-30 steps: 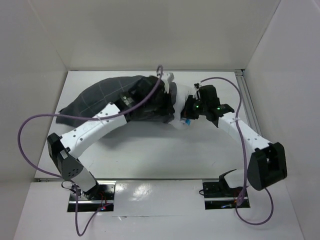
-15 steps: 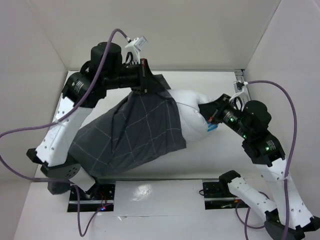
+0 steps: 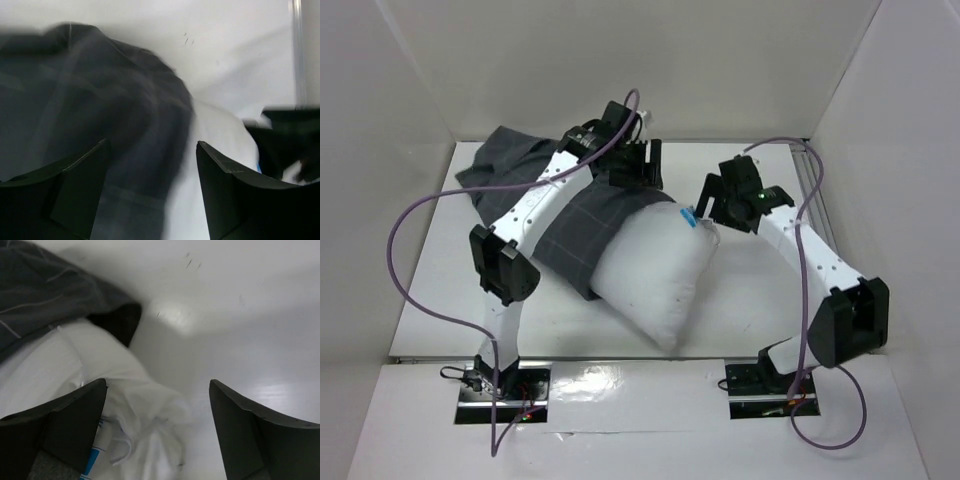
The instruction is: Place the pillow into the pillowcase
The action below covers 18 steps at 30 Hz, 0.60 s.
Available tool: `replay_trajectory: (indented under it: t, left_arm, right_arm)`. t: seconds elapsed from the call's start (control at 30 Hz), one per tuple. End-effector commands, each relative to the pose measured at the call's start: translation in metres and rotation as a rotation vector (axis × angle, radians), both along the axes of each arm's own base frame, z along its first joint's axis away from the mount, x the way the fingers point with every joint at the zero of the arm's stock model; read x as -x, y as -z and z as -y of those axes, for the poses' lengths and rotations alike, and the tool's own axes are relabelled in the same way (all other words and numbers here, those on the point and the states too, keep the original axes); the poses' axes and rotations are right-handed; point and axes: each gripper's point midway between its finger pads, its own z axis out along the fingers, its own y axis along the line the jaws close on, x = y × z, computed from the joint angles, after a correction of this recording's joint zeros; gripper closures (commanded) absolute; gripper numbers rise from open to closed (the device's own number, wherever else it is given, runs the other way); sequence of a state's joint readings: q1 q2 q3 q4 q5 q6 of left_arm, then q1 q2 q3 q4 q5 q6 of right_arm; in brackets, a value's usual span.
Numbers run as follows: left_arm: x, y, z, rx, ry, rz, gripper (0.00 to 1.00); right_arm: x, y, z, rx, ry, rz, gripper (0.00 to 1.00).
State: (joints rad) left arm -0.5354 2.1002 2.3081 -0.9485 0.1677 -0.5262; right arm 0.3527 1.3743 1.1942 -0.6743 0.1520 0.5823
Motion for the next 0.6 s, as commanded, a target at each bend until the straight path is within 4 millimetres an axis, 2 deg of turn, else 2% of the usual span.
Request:
replay_trajectory:
  t: [0.0, 0.13, 0.17, 0.23, 0.27, 0.3, 0.37, 0.4, 0.43, 0.47, 0.5, 0.57]
  left_arm:
    - [0.042, -0.071, -0.012, -0.078, -0.024, 0.232, 0.18]
    - [0.074, -0.050, -0.028, -0.256, -0.069, 0.288, 0.18]
    - [0.078, -0.029, -0.032, -0.322, -0.070, 0.283, 0.18]
    - [0.082, -0.020, -0.046, -0.417, -0.118, 0.314, 0.18]
    - [0.085, -0.011, -0.048, -0.452, -0.117, 0.309, 0.18]
    - [0.092, -0.003, -0.052, -0.489, -0.116, 0.294, 0.18]
    - [0.097, 0.001, -0.063, -0.545, -0.145, 0.309, 0.18]
    - [0.100, 0.001, -0.064, -0.550, -0.155, 0.313, 0.18]
    - [0.103, -0.004, -0.074, -0.563, -0.172, 0.325, 0.18]
    - [0.106, 0.000, -0.081, -0.583, -0.189, 0.325, 0.18]
    - [0.107, -0.001, -0.087, -0.593, -0.199, 0.331, 0.18]
    - [0.110, -0.006, -0.098, -0.609, -0.224, 0.350, 0.18]
  right_arm:
    - [-0.043, -0.053, 0.024, 0.061, 0.047, 0.166, 0.08]
    - [-0.048, -0.063, 0.043, 0.011, 0.051, 0.177, 0.03]
    - [-0.037, -0.065, 0.043, 0.009, 0.034, 0.179, 0.03]
    - [-0.025, -0.068, 0.041, -0.031, -0.003, 0.184, 0.02]
    - [-0.013, -0.076, 0.038, -0.057, -0.028, 0.201, 0.02]
    - [0.002, -0.062, 0.030, -0.095, -0.062, 0.154, 0.02]
    - [0.024, -0.064, 0.022, -0.157, -0.098, 0.161, 0.02]
    - [0.040, -0.043, 0.013, -0.212, -0.119, 0.099, 0.02]
    - [0.049, -0.038, 0.005, -0.242, -0.138, 0.094, 0.02]
    - [0.062, -0.037, 0.001, -0.268, -0.149, 0.098, 0.02]
    - [0.073, -0.018, -0.005, -0.305, -0.137, 0.051, 0.02]
    - [0.087, -0.013, -0.022, -0.370, -0.186, 0.041, 0.02]
